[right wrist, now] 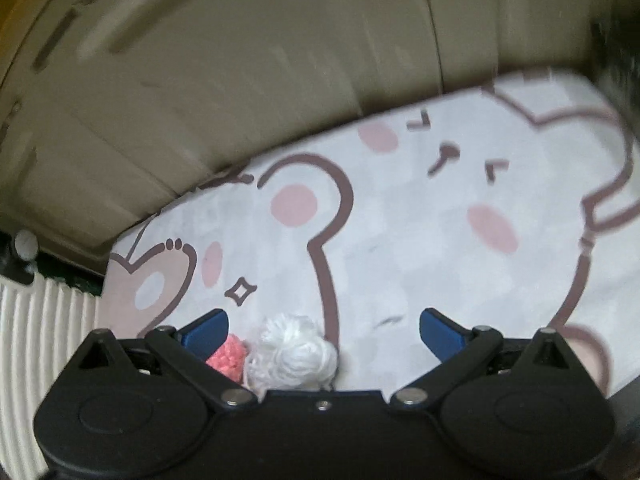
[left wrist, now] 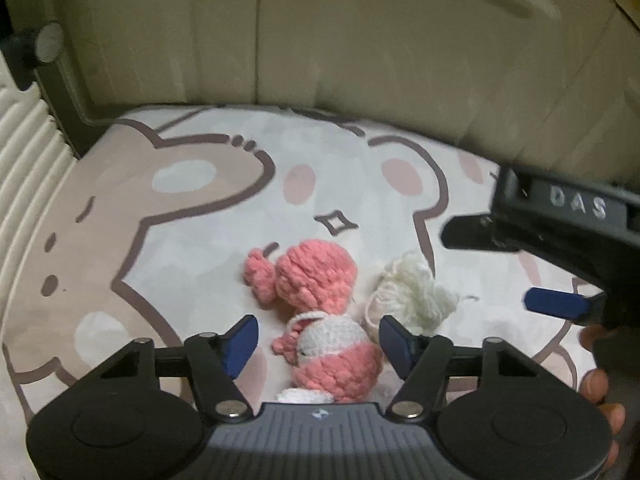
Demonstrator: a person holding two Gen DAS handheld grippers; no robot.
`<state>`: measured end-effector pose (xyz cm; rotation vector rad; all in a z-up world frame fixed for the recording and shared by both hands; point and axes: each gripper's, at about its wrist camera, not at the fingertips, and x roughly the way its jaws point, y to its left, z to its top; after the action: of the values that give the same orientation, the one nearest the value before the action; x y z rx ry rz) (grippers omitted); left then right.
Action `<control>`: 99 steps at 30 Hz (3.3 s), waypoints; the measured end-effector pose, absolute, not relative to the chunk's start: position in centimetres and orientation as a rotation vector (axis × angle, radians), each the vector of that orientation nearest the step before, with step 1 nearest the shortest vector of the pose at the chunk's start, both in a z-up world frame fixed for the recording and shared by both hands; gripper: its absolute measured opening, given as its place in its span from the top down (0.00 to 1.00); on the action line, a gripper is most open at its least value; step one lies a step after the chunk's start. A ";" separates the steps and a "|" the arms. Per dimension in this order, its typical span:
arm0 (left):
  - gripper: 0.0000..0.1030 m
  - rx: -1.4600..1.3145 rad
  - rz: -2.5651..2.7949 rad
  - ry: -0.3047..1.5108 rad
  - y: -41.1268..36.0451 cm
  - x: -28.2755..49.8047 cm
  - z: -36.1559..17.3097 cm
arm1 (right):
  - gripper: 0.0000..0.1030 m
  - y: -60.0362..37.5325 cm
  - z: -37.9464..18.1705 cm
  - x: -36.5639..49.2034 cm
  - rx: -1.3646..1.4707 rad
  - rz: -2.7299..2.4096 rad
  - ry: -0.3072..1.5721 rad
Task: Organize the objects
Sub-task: 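Close the left tool on the pink-white doll while the right tool grasps the white yarn ball, then carry the doll with the left tool while the right tool carries the yarn ball to the box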
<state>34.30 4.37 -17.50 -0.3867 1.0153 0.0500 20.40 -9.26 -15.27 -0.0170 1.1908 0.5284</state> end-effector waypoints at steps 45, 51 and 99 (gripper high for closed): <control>0.53 -0.506 0.033 0.994 4.2 34.2 -17.2 | 0.64 -10.6 -14.5 18.8 -0.107 0.567 1.205; 0.53 -0.525 0.020 0.934 4.5 32.8 -15.0 | 0.64 -11.0 -12.0 17.7 -0.112 0.589 1.157; 0.52 -0.413 -0.239 0.681 -4.6 23.8 -2.2 | 0.64 -30.3 0.8 12.0 -0.244 0.476 0.835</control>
<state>23.84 -4.56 -2.25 -0.4129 0.6810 -0.2395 11.97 -30.26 0.82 -0.2443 0.8348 0.4762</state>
